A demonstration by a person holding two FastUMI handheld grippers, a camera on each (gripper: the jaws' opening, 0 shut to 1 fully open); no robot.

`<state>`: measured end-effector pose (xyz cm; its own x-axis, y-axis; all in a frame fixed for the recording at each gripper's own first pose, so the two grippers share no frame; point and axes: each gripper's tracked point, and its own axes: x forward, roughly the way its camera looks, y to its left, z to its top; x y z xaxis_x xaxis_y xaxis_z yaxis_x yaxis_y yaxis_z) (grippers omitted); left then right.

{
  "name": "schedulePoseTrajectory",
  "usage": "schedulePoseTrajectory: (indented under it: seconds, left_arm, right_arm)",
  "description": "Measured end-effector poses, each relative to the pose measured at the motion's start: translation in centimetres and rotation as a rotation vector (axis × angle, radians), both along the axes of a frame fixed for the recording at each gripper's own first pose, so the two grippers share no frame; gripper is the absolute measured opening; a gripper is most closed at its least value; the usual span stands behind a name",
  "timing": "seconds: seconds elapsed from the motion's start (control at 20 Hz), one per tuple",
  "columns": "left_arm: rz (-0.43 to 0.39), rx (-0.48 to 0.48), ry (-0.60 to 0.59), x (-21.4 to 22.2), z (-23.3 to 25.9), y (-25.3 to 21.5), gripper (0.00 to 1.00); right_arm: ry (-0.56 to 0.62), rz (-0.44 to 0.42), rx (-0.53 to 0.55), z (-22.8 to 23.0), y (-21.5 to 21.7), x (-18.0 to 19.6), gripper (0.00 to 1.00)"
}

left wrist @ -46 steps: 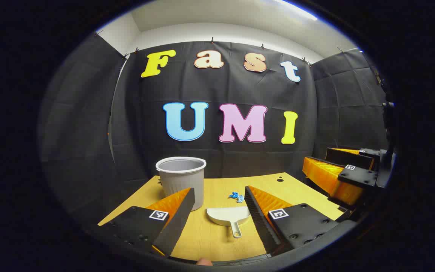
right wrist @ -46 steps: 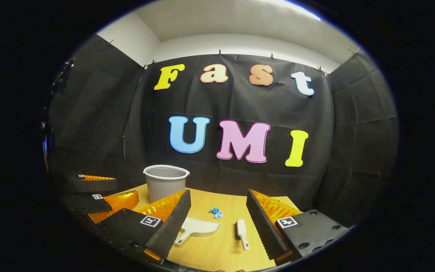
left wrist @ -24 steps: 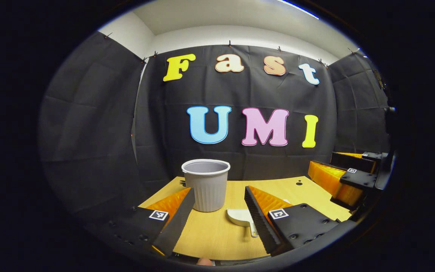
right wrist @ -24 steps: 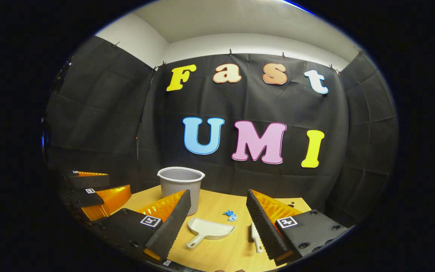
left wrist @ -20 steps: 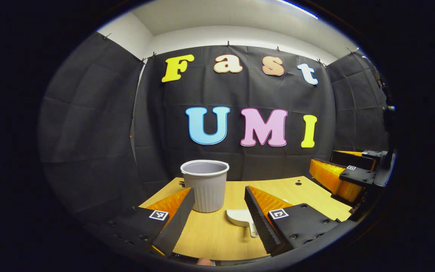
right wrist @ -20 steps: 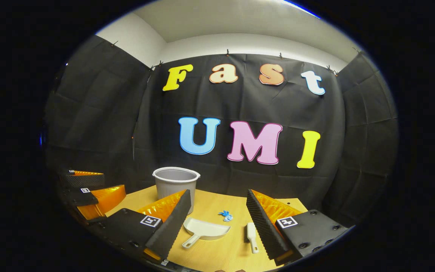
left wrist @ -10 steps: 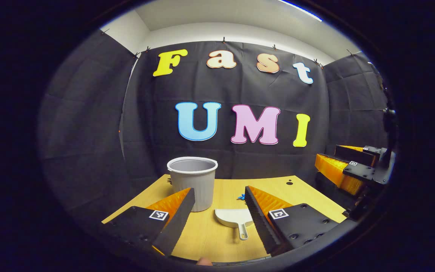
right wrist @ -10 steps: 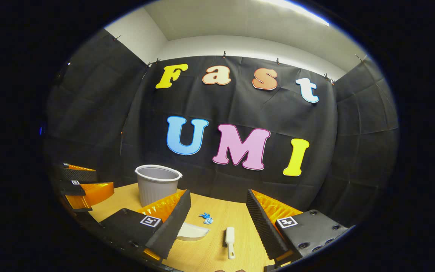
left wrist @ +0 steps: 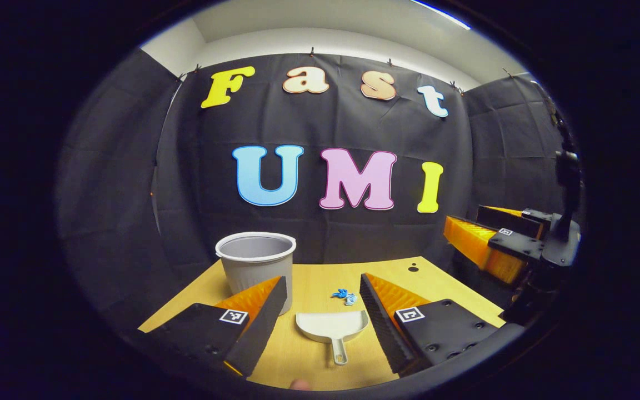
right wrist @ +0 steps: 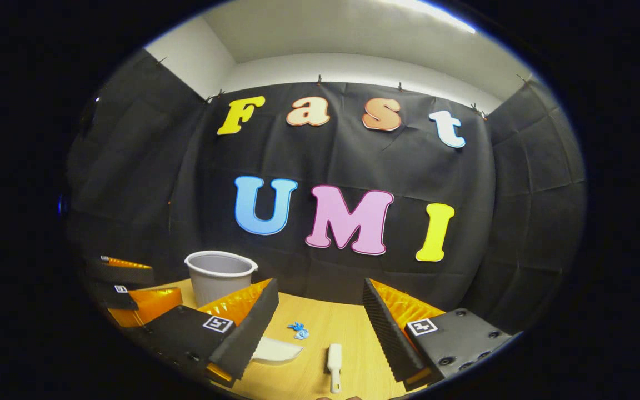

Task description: Pick up the small broom and dustpan from the desktop, sweep the trash into the dustpan with the broom, and then empty the trash into the garbage bin.

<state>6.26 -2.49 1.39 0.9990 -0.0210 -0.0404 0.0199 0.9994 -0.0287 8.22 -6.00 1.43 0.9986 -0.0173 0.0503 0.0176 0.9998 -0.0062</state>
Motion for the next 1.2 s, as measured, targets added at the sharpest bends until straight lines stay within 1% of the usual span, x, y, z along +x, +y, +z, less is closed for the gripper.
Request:
schedulePoseTrajectory:
  seconds: [0.1, 0.25, 0.35, 0.45, 0.7, 0.85, 0.95, 1.1, 1.2]
  left_arm:
    - [-0.008, -0.016, 0.020, 1.0, -0.4, -0.6, 0.79]
    - [0.008, -0.037, 0.060, 2.7, -1.6, -1.1, 0.79]
    - [-0.006, -0.054, 0.091, 4.0, -2.5, -1.9, 0.79]
    - [-0.030, -0.060, 0.168, 5.5, -4.8, -2.7, 0.79]
    - [-0.013, -0.019, 0.406, 7.9, -11.9, -3.1, 0.80]
    - [-0.014, -0.035, 0.520, 9.2, -16.1, -3.9, 0.82]
    - [0.031, -0.024, 0.598, 9.7, -18.5, -3.5, 0.81]
    - [0.034, -0.015, 0.711, 10.4, -22.0, -4.1, 0.81]
    - [0.042, -0.033, 0.801, 10.8, -23.9, -4.3, 0.81]
  right_arm:
    - [0.022, -0.005, 0.020, -0.6, -1.3, 1.1, 0.97]
    - [0.046, -0.015, 0.036, -1.6, -3.2, 2.1, 0.97]
    - [0.060, -0.018, 0.036, -2.2, -4.1, 2.8, 0.97]
    - [0.072, -0.019, 0.033, -2.8, -4.9, 3.7, 0.97]
    - [0.094, -0.008, 0.049, -4.0, -6.0, 5.9, 0.97]
    - [0.109, 0.007, 0.047, -5.0, -6.6, 7.2, 0.97]
    - [0.126, 0.017, 0.053, -6.0, -7.0, 8.0, 0.97]
    - [0.148, 0.027, 0.060, -7.5, -8.0, 9.0, 0.98]
    - [0.165, 0.036, 0.061, -8.6, -8.6, 9.7, 0.98]
